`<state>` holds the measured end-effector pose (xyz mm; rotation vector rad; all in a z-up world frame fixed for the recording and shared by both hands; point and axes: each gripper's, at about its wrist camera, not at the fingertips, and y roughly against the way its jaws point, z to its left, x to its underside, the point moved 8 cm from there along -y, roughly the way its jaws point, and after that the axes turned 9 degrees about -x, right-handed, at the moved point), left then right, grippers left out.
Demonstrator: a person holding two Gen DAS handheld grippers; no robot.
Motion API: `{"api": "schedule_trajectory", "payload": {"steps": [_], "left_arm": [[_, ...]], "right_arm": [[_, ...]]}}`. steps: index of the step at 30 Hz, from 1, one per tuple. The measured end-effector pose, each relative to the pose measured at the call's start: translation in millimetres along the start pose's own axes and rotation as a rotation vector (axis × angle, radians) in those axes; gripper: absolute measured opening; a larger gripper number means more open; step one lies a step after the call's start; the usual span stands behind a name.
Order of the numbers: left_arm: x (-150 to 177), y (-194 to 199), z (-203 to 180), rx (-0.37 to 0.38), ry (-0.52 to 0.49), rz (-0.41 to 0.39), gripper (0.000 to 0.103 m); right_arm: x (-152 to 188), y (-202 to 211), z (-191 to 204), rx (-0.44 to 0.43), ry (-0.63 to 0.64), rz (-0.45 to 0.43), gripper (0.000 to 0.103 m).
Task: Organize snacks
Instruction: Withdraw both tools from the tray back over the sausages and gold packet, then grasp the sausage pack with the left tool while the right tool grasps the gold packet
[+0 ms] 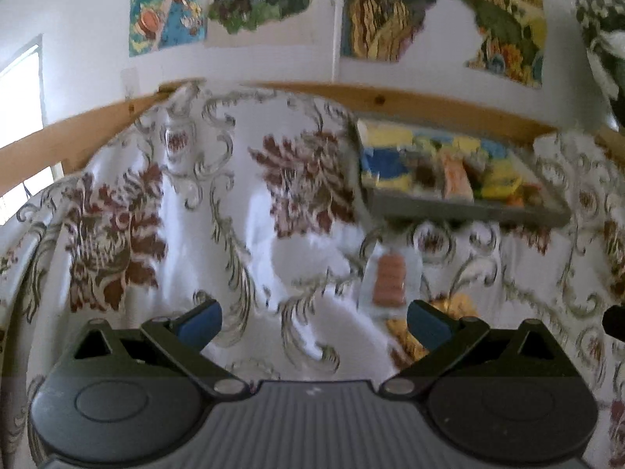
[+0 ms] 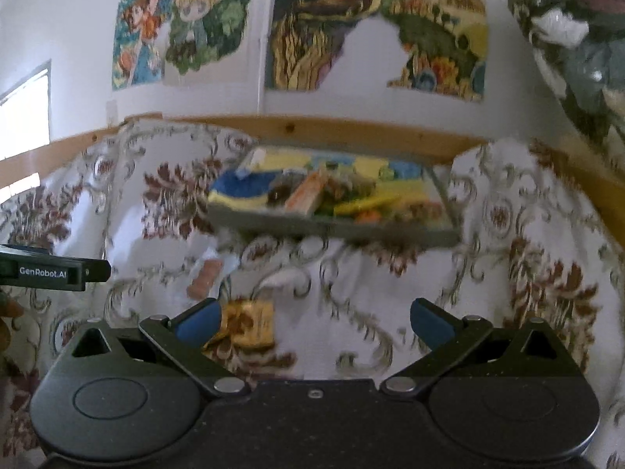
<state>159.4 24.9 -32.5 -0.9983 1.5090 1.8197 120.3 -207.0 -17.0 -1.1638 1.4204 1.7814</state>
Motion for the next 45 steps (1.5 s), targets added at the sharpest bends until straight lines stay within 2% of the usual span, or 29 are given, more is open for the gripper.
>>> {"api": "schedule_trajectory", "payload": {"steps": [8, 14, 24, 38, 45], "left_arm": [[25.6, -8.7, -7.2, 0.026, -0.041, 0.094, 0.103], [33.7, -8.8, -13.7, 0.029, -0.083, 0.102, 0.103], [35.3, -13.7, -14.6, 0.037, -0.081, 0.115, 0.103], [29.9, -24.3, -14.1, 0.062, -0.057, 0.097, 0.103], [20.0, -39.3, -17.5, 0.082, -0.066, 0.092, 0.103]], "right_arm": [[29.6, -9.0, 3.8, 0.005, -0.045, 0.095, 0.102], [39.3, -15.3, 1.9, 0.010, -0.064, 0.134, 0.102], [46.7, -28.1, 3.6, -0.002, -0.054, 0.180, 0.102], [36.6, -53.5, 5.0, -0.038, -0.025, 0.196, 0.102], [23.8, -73.7, 0.6, -0.084, 0.037, 0.191, 0.102]]}}
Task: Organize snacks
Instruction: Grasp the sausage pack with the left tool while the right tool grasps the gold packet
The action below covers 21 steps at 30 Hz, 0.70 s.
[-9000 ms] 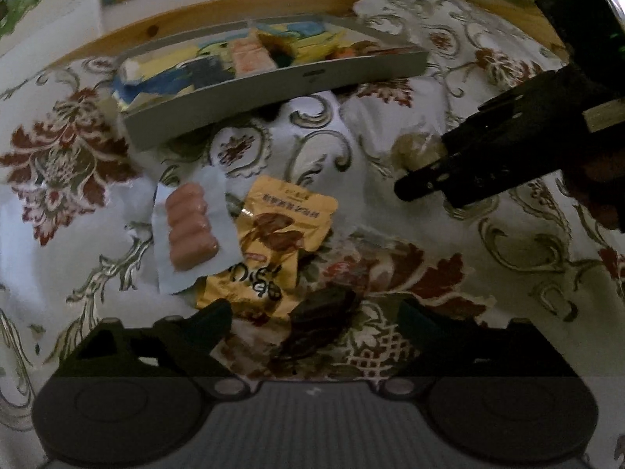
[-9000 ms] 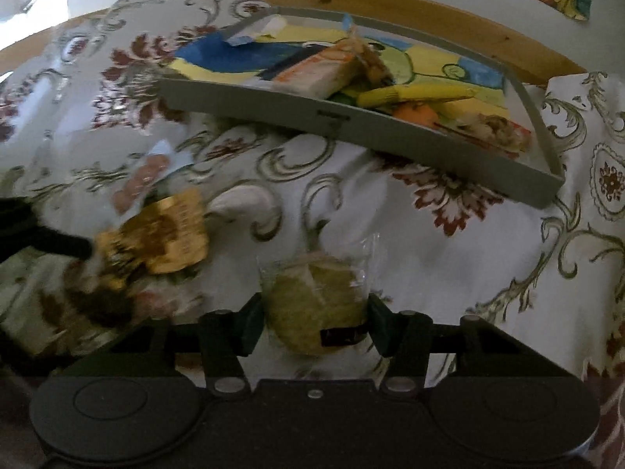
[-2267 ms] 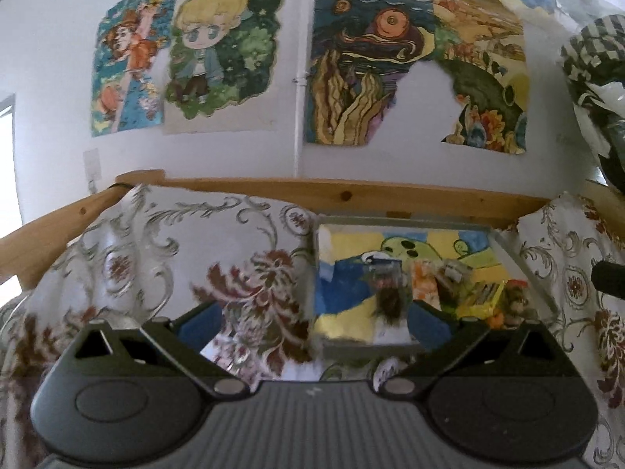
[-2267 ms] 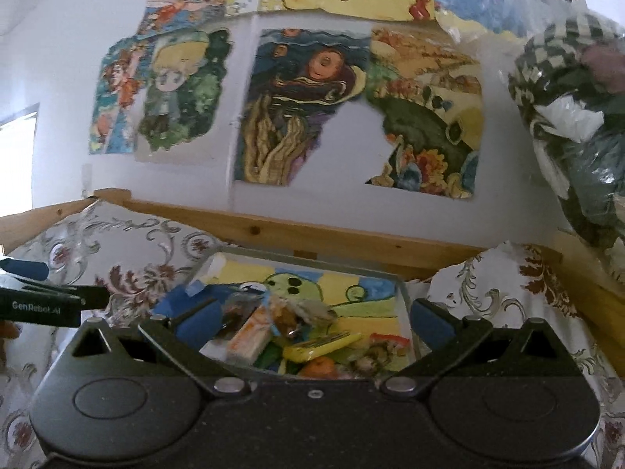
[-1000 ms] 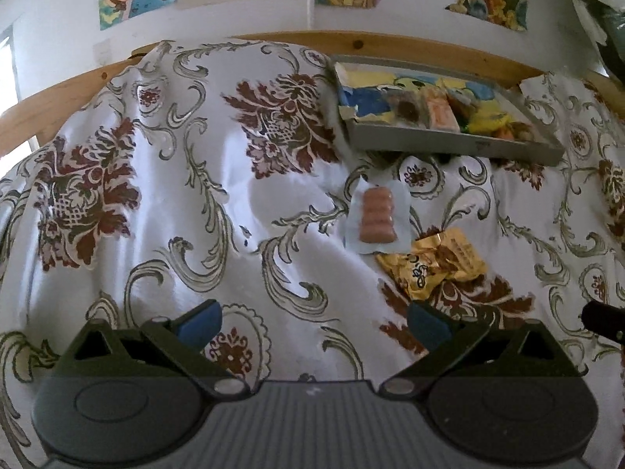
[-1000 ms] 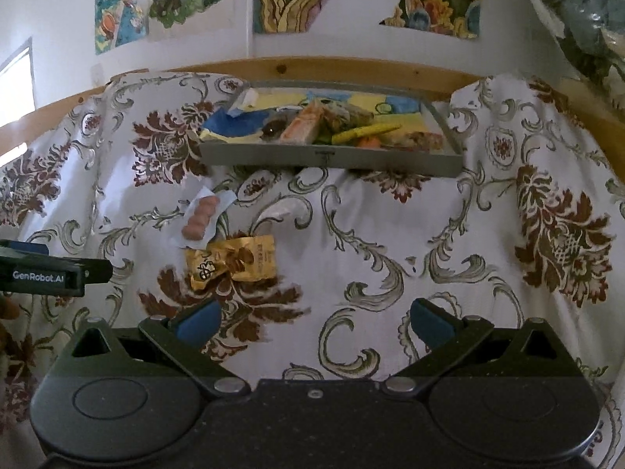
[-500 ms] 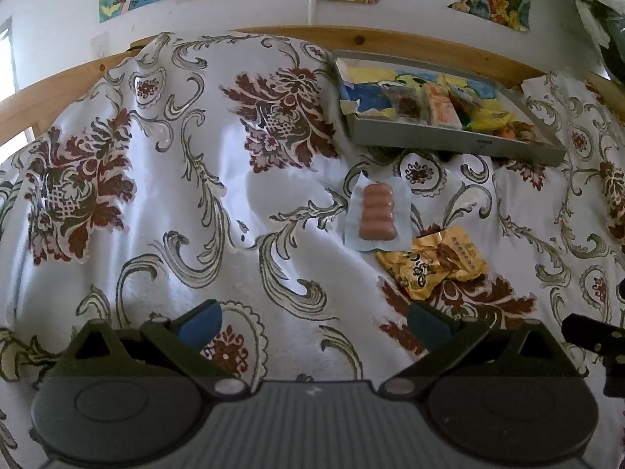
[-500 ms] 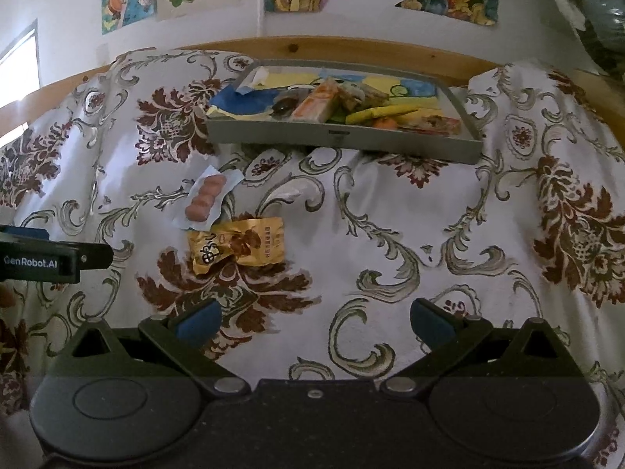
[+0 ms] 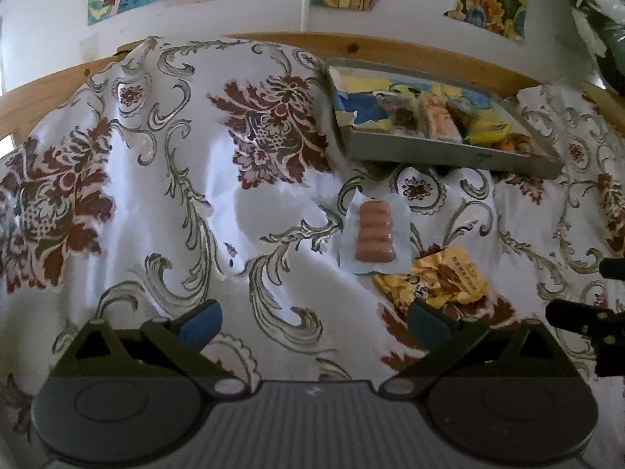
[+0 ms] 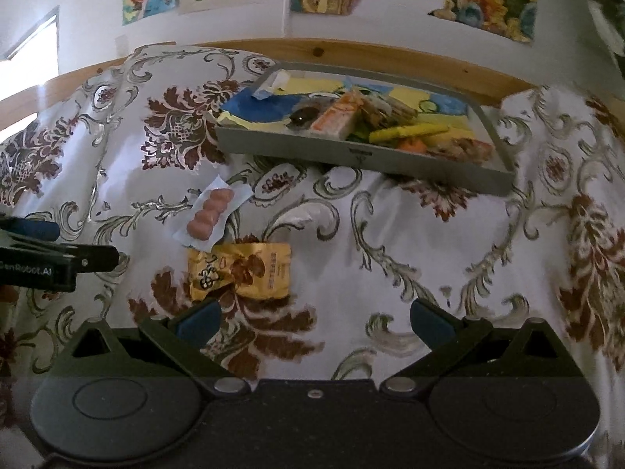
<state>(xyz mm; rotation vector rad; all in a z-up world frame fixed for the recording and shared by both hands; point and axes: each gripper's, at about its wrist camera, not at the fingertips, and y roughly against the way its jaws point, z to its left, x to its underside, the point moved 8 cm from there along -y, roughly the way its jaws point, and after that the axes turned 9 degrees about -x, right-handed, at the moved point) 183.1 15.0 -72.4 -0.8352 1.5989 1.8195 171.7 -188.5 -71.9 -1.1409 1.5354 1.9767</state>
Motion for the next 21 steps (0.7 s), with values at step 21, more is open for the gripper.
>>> {"api": "schedule_trajectory", "payload": {"steps": [21], "left_arm": [[-67.1, -81.5, -45.7, 0.046, -0.081, 0.053, 0.103]], "right_arm": [[-28.5, -58.8, 14.2, -0.370, 0.343, 0.055, 0.102]]}}
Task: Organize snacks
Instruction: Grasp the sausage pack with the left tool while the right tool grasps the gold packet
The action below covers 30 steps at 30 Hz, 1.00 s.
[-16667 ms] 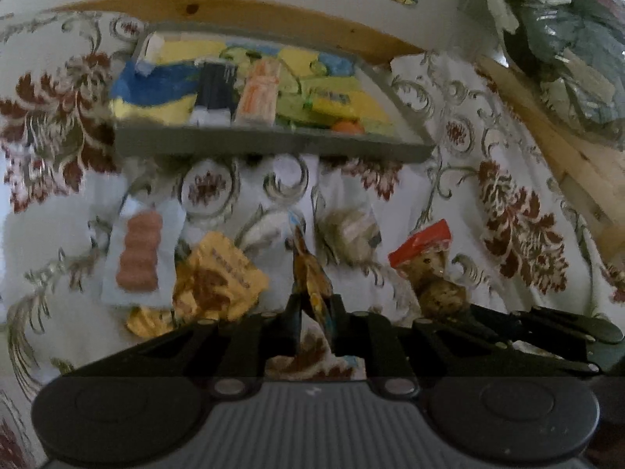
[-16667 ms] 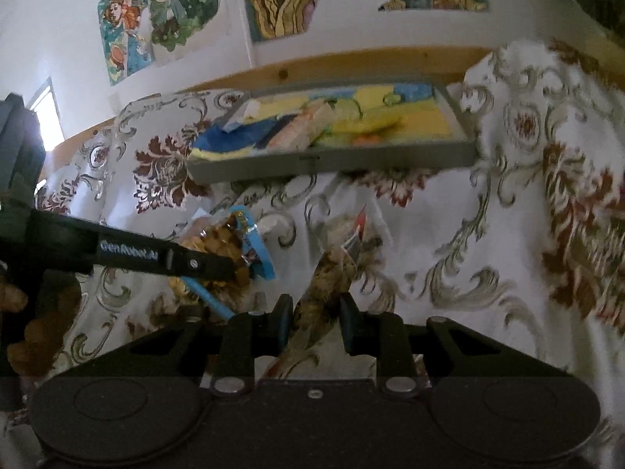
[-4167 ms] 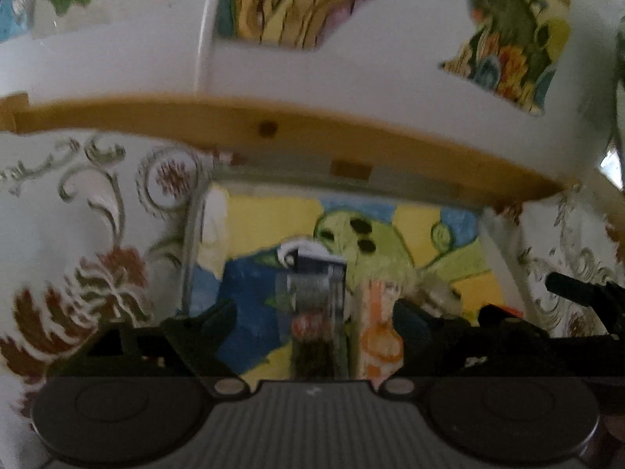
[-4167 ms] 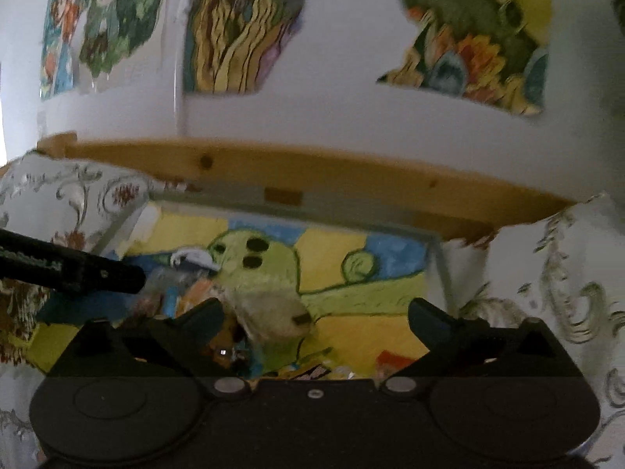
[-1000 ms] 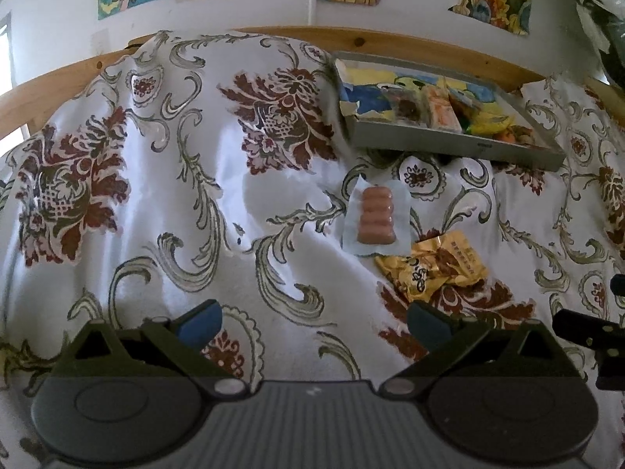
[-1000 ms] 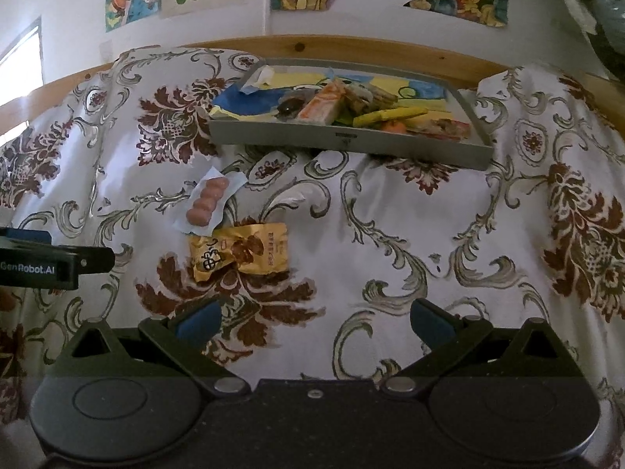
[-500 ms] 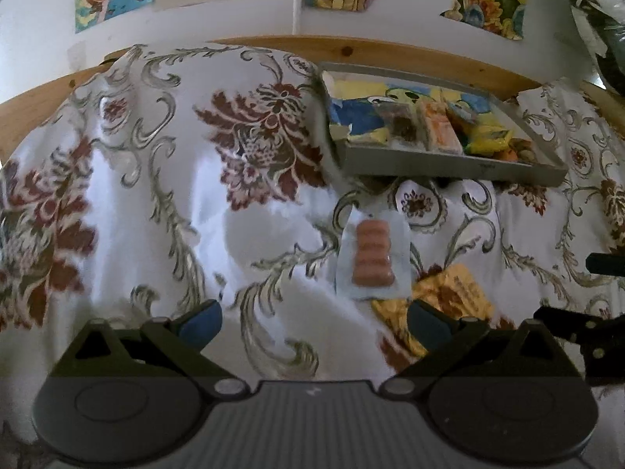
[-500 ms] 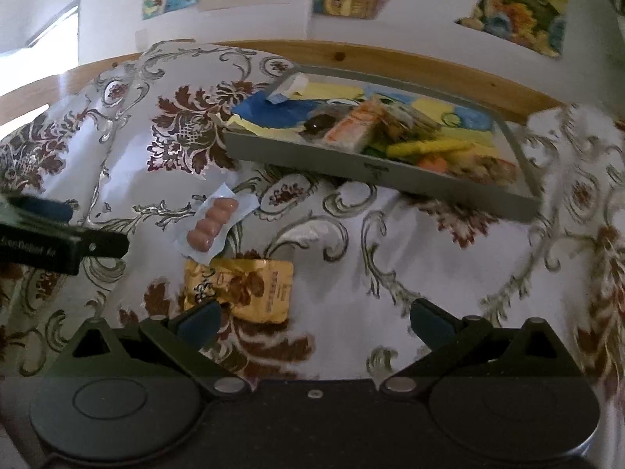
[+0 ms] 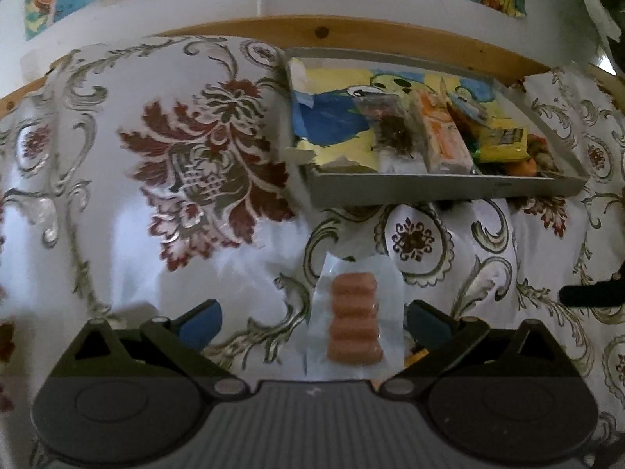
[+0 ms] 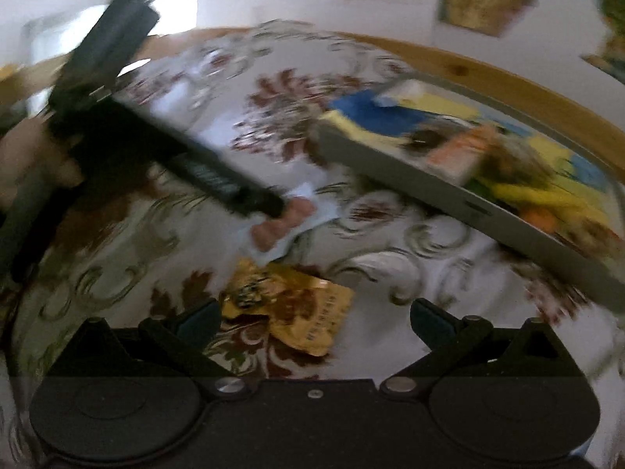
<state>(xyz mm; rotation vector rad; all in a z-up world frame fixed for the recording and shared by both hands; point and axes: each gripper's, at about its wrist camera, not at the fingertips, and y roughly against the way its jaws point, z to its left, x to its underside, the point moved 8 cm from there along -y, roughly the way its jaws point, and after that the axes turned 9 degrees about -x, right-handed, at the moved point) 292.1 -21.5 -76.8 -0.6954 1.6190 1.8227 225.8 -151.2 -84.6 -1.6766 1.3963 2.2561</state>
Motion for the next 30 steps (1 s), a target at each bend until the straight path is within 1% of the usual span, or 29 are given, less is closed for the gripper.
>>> {"api": "schedule_trajectory", "payload": {"steps": [5, 7, 10, 12, 13, 16, 19, 21, 24, 27, 29, 30], "left_arm": [[-2.3, -13.3, -3.7, -0.009, -0.020, 0.028, 0.103], [-0.9, -15.9, -4.2, -0.008, -0.022, 0.039, 0.103], [0.3, -17.9, -5.2, -0.002, -0.038, 0.041, 0.103], [0.5, -19.7, -7.3, 0.019, -0.057, 0.040, 0.103], [0.4, -20.3, -8.4, 0.033, -0.066, 0.040, 0.103], [-1.4, -24.3, -13.6, 0.082, -0.089, 0.040, 0.103], [-1.6, -30.6, -18.8, 0.137, -0.107, 0.065, 0.102], [-0.9, -33.3, -21.3, 0.150, -0.119, 0.077, 0.102], [-0.3, -36.7, -23.4, 0.165, -0.141, 0.086, 0.102], [-0.5, -40.2, -22.5, 0.173, -0.140, 0.102, 0.091], [1.6, -42.9, -20.0, 0.171, -0.138, 0.121, 0.081], [2.7, -44.2, -19.0, 0.172, -0.135, 0.130, 0.078]], "right_arm": [[-1.9, -18.3, 8.3, -0.074, 0.085, 0.048, 0.102], [0.4, -26.2, 10.6, -0.105, 0.103, 0.079, 0.097], [4.4, -35.1, 11.9, -0.121, 0.137, 0.101, 0.095], [6.5, -39.1, 10.2, -0.118, 0.165, 0.112, 0.089], [7.3, -41.3, 8.9, -0.115, 0.178, 0.116, 0.088], [7.7, -46.6, 3.9, -0.118, 0.189, 0.115, 0.088], [5.1, -54.6, 0.0, -0.134, 0.204, 0.119, 0.087], [3.7, -58.5, 1.7, -0.152, 0.238, 0.126, 0.086], [2.5, -68.3, 8.6, -0.188, 0.297, 0.159, 0.086], [1.7, -78.5, 14.0, -0.197, 0.339, 0.175, 0.087], [0.0, -82.2, 13.0, -0.202, 0.321, 0.178, 0.087], [-0.8, -83.2, 11.7, -0.203, 0.305, 0.179, 0.084]]}}
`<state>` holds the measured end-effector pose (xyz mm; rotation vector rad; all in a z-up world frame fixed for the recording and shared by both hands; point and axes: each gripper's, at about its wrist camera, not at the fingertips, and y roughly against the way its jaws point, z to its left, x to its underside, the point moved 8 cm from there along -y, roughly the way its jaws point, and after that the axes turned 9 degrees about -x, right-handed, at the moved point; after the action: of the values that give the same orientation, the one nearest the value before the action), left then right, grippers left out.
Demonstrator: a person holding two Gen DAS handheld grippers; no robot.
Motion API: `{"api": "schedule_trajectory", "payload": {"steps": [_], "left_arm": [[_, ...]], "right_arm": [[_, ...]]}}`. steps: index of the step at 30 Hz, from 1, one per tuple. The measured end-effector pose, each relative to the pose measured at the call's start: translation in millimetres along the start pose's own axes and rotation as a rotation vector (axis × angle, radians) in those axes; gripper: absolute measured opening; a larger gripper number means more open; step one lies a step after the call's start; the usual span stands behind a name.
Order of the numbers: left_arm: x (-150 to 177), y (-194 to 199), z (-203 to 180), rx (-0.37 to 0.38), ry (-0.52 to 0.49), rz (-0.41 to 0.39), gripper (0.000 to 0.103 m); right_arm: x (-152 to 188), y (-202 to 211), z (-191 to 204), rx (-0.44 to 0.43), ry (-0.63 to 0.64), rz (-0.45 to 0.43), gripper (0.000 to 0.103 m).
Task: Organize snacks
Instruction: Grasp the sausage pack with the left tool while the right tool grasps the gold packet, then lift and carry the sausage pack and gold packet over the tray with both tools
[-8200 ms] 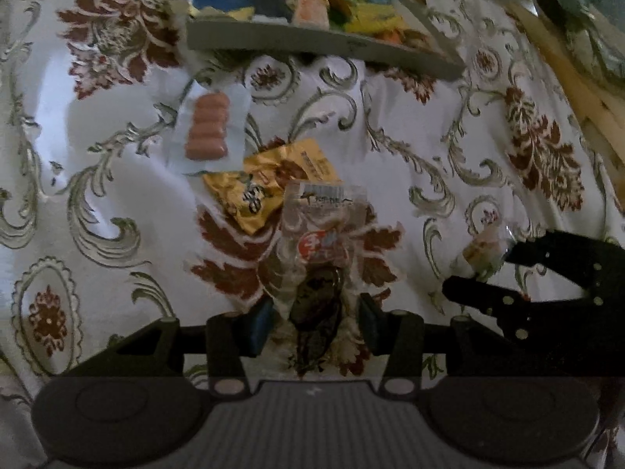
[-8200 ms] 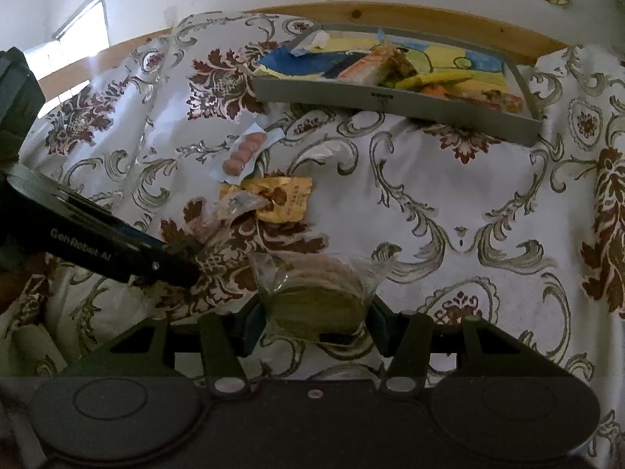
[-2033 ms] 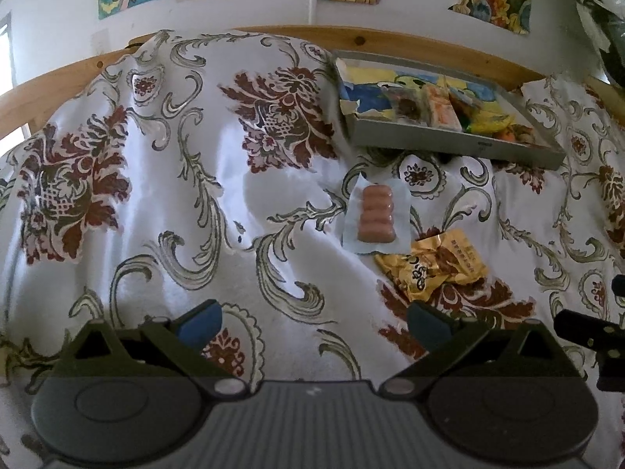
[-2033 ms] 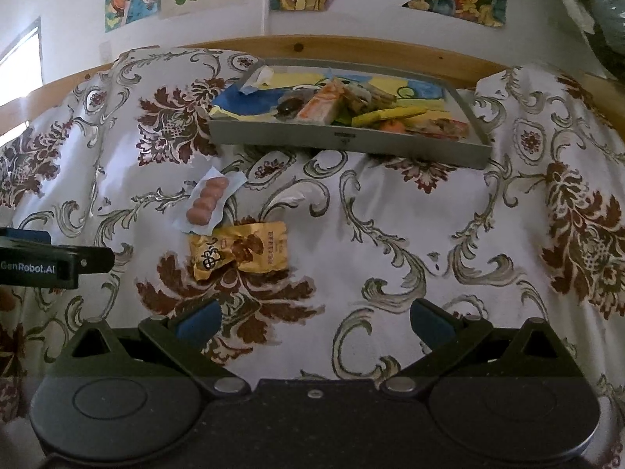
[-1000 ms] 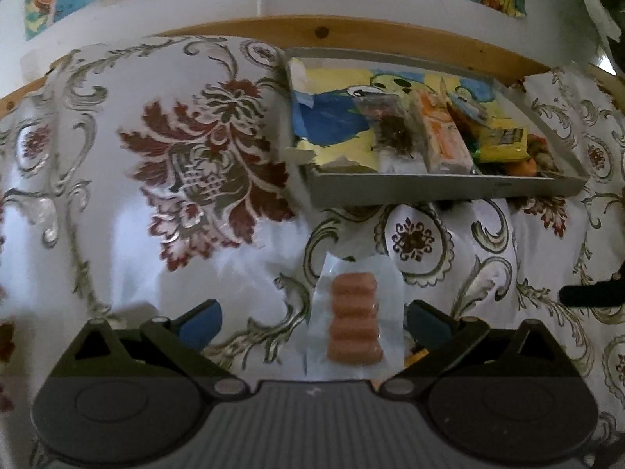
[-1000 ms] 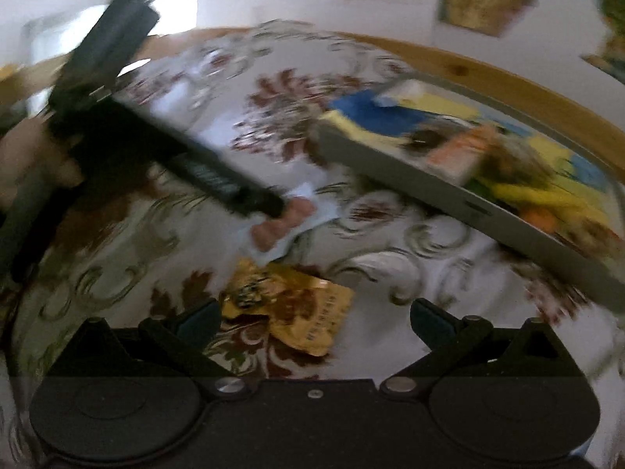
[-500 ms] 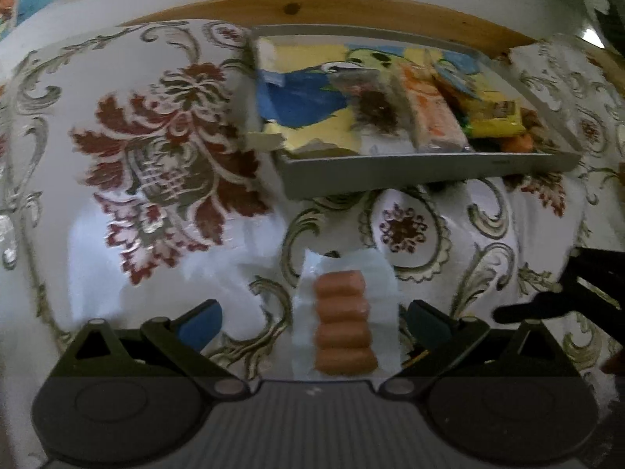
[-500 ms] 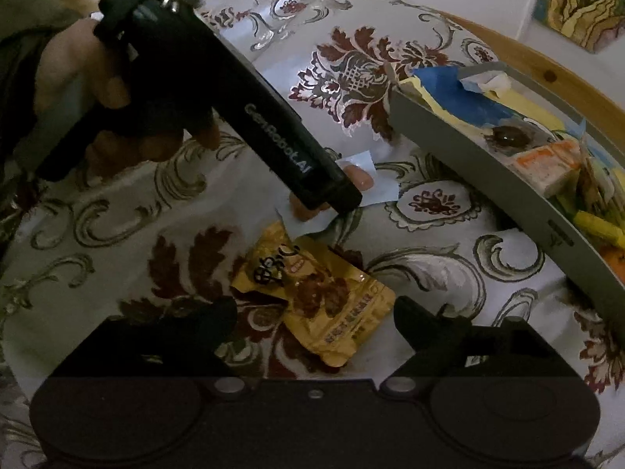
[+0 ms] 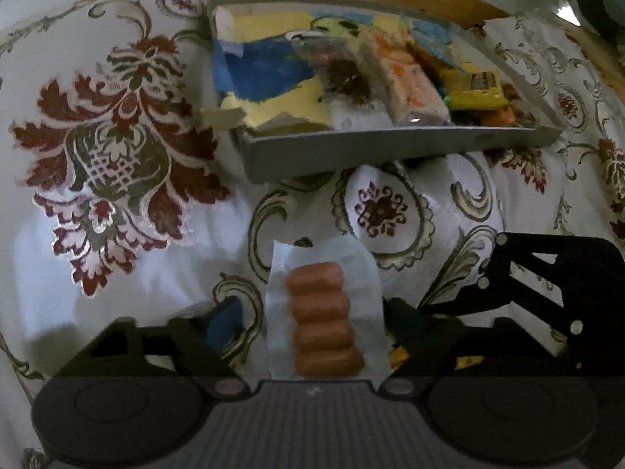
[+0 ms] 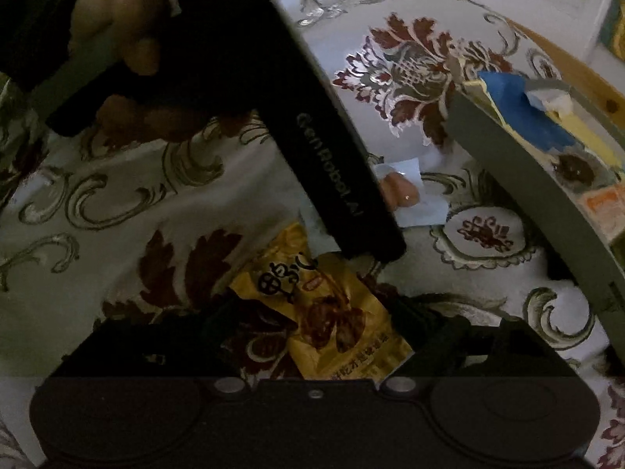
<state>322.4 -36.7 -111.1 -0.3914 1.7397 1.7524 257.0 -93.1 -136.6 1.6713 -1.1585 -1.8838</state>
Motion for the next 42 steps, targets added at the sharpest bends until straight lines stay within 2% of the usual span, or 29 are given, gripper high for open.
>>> {"api": "schedule_trajectory", "payload": {"steps": [1, 3, 4, 6, 7, 12, 17, 18, 31, 42], "left_arm": [[0.9, 0.1, 0.5, 0.011, 0.006, 0.006, 0.074], [2.6, 0.7, 1.3, 0.041, 0.025, 0.016, 0.067], [4.0, 1.6, 1.6, 0.047, 0.030, 0.018, 0.066], [4.9, 3.2, 2.7, 0.048, 0.037, 0.016, 0.065], [5.1, 4.1, 3.5, 0.051, 0.043, 0.017, 0.065], [5.1, 10.1, 8.1, 0.052, 0.095, 0.024, 0.063], [6.0, 21.6, 10.2, 0.020, 0.112, 0.007, 0.063], [5.5, 24.0, 10.2, 0.014, 0.115, 0.001, 0.063], [-1.3, 43.7, 3.5, -0.026, 0.138, -0.027, 0.063], [-9.9, 68.1, 2.1, -0.043, 0.163, -0.067, 0.063]], "right_arm": [[-0.1, 0.3, -2.1, -0.001, -0.016, -0.002, 0.083], [0.7, 2.4, -5.3, 0.011, -0.040, -0.010, 0.070], [1.9, 4.1, -6.4, 0.016, -0.053, -0.014, 0.066], [3.0, 7.5, -8.3, 0.032, -0.079, -0.027, 0.052], [3.6, 9.1, -8.4, 0.041, -0.092, -0.034, 0.051], [3.9, 13.5, 4.4, 0.097, -0.087, -0.057, 0.030], [4.5, 18.3, 18.4, 0.191, -0.053, -0.073, 0.026], [5.4, 19.9, 20.4, 0.209, -0.047, -0.075, 0.018], [22.7, 53.8, 21.0, 0.345, -0.093, -0.095, 0.014], [29.8, 91.4, 23.1, 0.420, -0.191, -0.184, 0.014]]}}
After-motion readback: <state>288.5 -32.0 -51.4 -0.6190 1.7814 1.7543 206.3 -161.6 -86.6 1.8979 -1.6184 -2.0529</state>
